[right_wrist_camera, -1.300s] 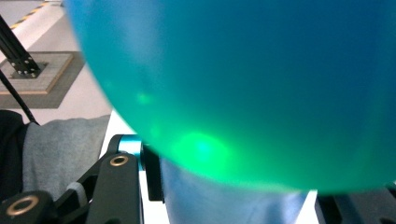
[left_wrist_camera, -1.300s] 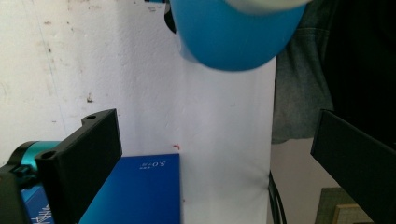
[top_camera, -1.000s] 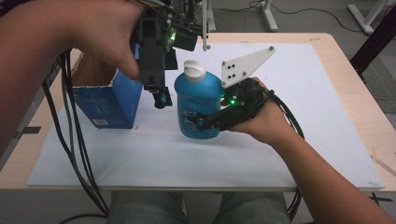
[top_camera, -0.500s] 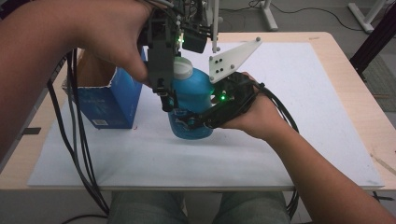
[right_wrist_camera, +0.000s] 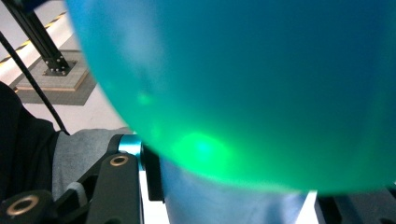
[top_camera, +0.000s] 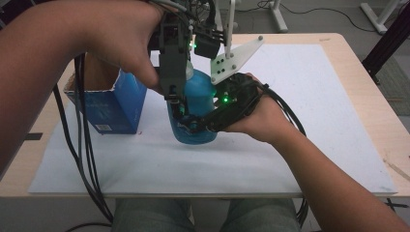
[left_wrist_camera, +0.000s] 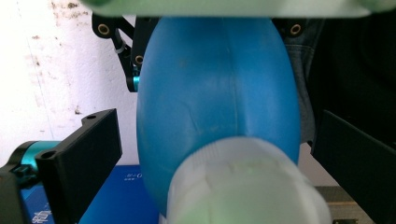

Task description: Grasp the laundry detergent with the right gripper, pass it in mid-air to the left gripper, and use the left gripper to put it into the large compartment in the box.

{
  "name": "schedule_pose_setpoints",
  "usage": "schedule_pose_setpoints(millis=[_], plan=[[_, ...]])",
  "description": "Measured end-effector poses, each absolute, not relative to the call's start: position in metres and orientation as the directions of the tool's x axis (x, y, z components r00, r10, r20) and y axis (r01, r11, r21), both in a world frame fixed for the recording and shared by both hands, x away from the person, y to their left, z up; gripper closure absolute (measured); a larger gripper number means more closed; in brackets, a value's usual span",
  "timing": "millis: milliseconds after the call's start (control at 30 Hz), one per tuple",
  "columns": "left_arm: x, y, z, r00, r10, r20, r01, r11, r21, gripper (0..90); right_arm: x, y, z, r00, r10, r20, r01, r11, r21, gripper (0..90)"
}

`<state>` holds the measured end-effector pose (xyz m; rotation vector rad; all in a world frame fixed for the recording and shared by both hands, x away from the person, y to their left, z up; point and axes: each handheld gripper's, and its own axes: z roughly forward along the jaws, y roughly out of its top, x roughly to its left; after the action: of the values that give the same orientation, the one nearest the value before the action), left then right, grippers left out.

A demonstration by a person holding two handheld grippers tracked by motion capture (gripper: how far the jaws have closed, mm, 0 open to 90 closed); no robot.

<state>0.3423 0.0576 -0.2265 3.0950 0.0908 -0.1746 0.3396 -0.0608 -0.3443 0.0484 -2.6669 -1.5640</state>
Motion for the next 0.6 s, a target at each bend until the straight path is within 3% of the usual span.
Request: schedule_pose_setpoints(millis=[600], plan=[[0.3422,0.0549,-0.2256,0.993,0.062,-0.1,0.064,-0.998,0.016,9.3,0.3409,-0.0579,-0.3433,-0.998,-0.054,0.025,-0.004,0.481,0.877,46.5]])
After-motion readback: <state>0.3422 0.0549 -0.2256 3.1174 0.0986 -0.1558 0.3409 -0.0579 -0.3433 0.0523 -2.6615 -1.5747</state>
